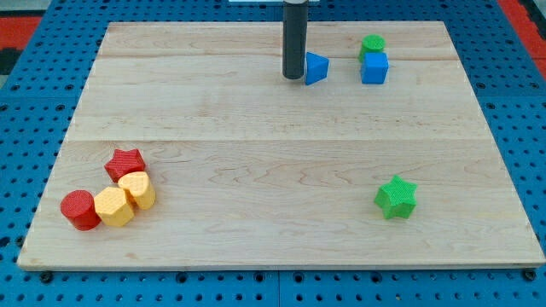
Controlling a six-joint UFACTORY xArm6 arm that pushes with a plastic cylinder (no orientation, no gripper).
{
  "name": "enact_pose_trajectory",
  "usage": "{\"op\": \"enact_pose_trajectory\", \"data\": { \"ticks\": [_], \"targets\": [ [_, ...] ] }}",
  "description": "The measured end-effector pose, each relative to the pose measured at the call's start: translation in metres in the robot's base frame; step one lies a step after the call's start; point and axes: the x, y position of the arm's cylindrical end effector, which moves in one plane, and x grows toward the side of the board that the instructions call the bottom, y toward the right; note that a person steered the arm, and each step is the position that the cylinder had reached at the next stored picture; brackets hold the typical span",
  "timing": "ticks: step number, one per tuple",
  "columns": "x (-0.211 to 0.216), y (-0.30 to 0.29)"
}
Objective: Drag the green star into blue cube
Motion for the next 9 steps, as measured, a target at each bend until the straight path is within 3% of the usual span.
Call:
{"op": "enact_pose_trajectory", "data": {
  "ticks": [2,3,4,5,6,7,9],
  "targets": [
    [0.008,0.071],
    [0.082,0.103],
    [0.088,0.199],
    [0.178,0.223],
    [0.252,0.217],
    [0.278,0.162],
    [0.204,0.116]
  ]
}}
